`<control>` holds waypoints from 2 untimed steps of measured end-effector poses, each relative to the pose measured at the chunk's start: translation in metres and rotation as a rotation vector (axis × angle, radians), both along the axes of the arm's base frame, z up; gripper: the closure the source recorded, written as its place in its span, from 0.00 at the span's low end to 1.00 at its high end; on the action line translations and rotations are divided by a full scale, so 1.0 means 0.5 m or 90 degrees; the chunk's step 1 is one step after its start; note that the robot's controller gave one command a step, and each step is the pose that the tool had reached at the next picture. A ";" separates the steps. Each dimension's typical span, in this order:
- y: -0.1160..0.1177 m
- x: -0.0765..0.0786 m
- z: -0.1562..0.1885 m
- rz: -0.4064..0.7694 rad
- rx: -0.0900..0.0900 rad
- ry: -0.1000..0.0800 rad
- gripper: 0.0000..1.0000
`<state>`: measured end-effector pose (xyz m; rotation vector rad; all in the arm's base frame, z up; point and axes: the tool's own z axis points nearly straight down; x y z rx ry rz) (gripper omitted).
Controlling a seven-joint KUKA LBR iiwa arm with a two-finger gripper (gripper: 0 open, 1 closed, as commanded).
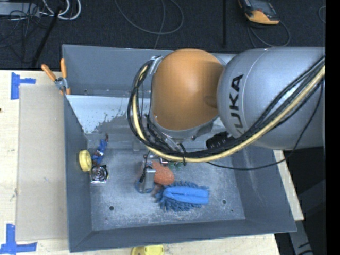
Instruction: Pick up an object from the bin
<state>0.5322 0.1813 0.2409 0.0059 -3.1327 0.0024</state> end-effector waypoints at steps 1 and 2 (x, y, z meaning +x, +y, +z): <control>-0.002 0.003 0.009 -0.003 0.001 -0.005 0.00; -0.055 -0.014 -0.047 0.037 0.002 -0.008 0.00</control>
Offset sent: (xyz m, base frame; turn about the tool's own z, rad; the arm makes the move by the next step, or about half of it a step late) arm -0.0173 -0.0633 -0.0580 -0.1175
